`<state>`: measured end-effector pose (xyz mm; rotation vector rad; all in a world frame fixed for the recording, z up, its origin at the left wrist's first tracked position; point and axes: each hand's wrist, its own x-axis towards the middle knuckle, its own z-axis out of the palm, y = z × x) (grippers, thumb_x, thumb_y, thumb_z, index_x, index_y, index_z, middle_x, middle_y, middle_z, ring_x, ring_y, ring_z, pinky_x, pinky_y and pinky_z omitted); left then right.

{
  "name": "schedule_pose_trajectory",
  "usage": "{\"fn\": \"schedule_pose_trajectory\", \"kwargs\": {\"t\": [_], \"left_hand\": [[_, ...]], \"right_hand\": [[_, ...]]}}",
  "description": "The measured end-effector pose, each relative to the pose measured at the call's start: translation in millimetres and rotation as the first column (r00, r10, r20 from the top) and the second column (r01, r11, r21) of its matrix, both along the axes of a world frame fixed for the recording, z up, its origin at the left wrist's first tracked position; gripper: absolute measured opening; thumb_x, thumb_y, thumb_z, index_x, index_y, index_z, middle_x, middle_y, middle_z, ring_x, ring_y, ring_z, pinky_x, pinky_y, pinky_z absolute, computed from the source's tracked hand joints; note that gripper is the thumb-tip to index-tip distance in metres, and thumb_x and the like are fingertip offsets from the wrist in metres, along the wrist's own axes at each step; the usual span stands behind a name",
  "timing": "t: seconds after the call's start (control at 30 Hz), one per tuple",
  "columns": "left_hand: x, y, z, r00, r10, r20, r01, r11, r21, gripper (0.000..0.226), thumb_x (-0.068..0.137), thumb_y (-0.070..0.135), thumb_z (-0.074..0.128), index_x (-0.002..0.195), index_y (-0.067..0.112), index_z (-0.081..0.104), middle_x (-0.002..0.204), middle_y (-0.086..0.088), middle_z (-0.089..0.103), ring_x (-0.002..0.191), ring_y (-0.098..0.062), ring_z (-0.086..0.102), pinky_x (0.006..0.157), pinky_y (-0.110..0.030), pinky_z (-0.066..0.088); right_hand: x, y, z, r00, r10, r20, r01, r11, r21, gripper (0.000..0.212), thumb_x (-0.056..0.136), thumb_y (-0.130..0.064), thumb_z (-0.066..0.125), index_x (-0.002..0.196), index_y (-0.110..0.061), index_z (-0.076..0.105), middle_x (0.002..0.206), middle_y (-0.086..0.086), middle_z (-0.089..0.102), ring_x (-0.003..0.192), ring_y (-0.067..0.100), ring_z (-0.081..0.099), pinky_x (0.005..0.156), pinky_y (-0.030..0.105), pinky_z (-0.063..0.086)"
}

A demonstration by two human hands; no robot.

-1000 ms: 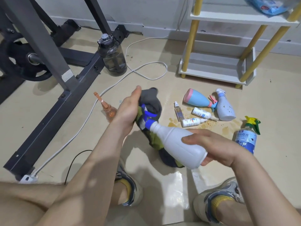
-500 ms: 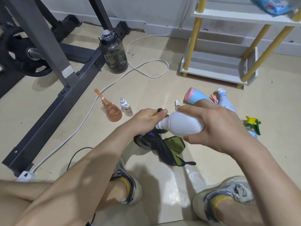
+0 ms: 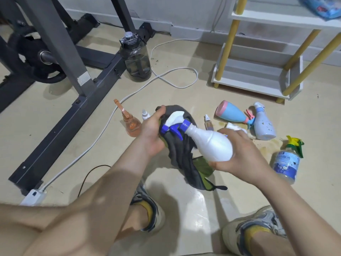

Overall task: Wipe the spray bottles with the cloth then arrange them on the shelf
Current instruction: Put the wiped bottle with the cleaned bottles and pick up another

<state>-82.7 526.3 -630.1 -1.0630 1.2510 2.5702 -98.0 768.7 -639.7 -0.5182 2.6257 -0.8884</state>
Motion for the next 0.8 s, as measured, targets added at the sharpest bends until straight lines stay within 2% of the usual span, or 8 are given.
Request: {"fn": "schedule_pose_trajectory", "kwargs": {"t": [0.1, 0.17, 0.3, 0.47, 0.53, 0.63, 0.73, 0.8], "left_hand": [[-2, 24, 8, 0.995, -0.007, -0.097, 0.020, 0.991, 0.134, 0.065, 0.102, 0.054, 0.029, 0.135, 0.004, 0.055, 0.135, -0.020, 0.058, 0.126, -0.033, 0.055, 0.104, -0.042, 0.044], [-5, 39, 7, 0.991, 0.022, -0.132, -0.021, 1.000, 0.006, 0.060, 0.102, 0.054, 0.033, 0.129, 0.007, 0.060, 0.131, -0.016, 0.062, 0.123, -0.029, 0.059, 0.105, -0.040, 0.045], [-2, 53, 7, 0.986, -0.111, -0.126, 0.052, 0.915, -0.399, 0.049, 0.093, 0.055, 0.047, 0.114, 0.016, 0.067, 0.118, -0.010, 0.069, 0.112, -0.024, 0.065, 0.100, -0.041, 0.050], [2, 25, 28, 0.989, 0.035, -0.141, -0.063, 0.979, -0.192, 0.034, 0.103, 0.030, 0.039, 0.119, 0.010, 0.062, 0.095, -0.005, 0.073, 0.089, -0.024, 0.068, 0.082, -0.038, 0.055], [5, 11, 34, 0.991, 0.050, -0.124, -0.065, 0.990, -0.127, 0.042, 0.102, 0.039, 0.037, 0.124, 0.015, 0.062, 0.097, -0.004, 0.074, 0.089, -0.024, 0.068, 0.080, -0.039, 0.054], [7, -5, 48, 0.976, 0.139, -0.169, -0.155, 0.984, -0.091, 0.047, 0.101, 0.048, 0.035, 0.123, 0.018, 0.064, 0.113, -0.006, 0.072, 0.105, -0.025, 0.066, 0.091, -0.047, 0.052], [9, -18, 64, 0.937, 0.225, -0.268, -0.233, 0.972, 0.001, 0.045, 0.103, 0.034, 0.036, 0.132, 0.008, 0.057, 0.127, -0.015, 0.063, 0.118, -0.031, 0.060, 0.104, -0.047, 0.046], [12, -15, 68, 0.944, 0.183, -0.274, -0.196, 0.980, -0.020, 0.032, 0.100, 0.016, 0.040, 0.121, 0.005, 0.060, 0.120, -0.018, 0.063, 0.112, -0.034, 0.060, 0.094, -0.046, 0.054]], "right_hand": [[21, -18, -1, 0.977, -0.045, 0.209, 0.091, 0.971, -0.221, 0.072, 0.062, -0.037, 0.089, 0.122, -0.045, 0.049, 0.114, -0.009, 0.055, 0.104, 0.012, 0.053, 0.075, 0.020, 0.041], [34, -35, 4, 0.919, -0.061, 0.389, 0.218, 0.902, -0.373, 0.063, 0.063, -0.041, 0.082, 0.116, -0.051, 0.048, 0.110, -0.016, 0.060, 0.100, 0.006, 0.059, 0.075, 0.019, 0.049], [38, -49, 10, 0.776, -0.042, 0.629, 0.413, 0.787, -0.458, 0.061, 0.067, -0.042, 0.073, 0.124, -0.043, 0.051, 0.109, -0.002, 0.067, 0.089, 0.019, 0.069, 0.057, 0.032, 0.054], [23, -30, 18, 0.567, 0.177, 0.804, 0.418, 0.779, -0.467, 0.054, 0.061, -0.037, 0.074, 0.114, -0.036, 0.064, 0.092, 0.009, 0.069, 0.070, 0.022, 0.065, 0.054, 0.026, 0.043], [18, -17, 18, 0.602, 0.174, 0.779, 0.337, 0.829, -0.446, 0.054, 0.063, -0.035, 0.074, 0.115, -0.042, 0.063, 0.106, 0.007, 0.070, 0.082, 0.023, 0.068, 0.059, 0.029, 0.047], [13, -6, 10, 0.789, 0.031, 0.614, 0.195, 0.934, -0.298, 0.066, 0.058, -0.043, 0.077, 0.119, -0.053, 0.055, 0.114, -0.001, 0.064, 0.097, 0.023, 0.065, 0.066, 0.033, 0.054], [12, 2, -2, 0.922, -0.119, 0.367, 0.162, 0.983, -0.087, 0.082, 0.048, -0.055, 0.072, 0.126, -0.052, 0.046, 0.118, 0.002, 0.052, 0.103, 0.024, 0.054, 0.079, 0.041, 0.052], [13, 3, -2, 0.914, -0.216, 0.344, 0.281, 0.948, -0.150, 0.084, 0.048, -0.055, 0.070, 0.128, -0.050, 0.044, 0.119, 0.000, 0.053, 0.106, 0.024, 0.052, 0.081, 0.042, 0.051]]}}
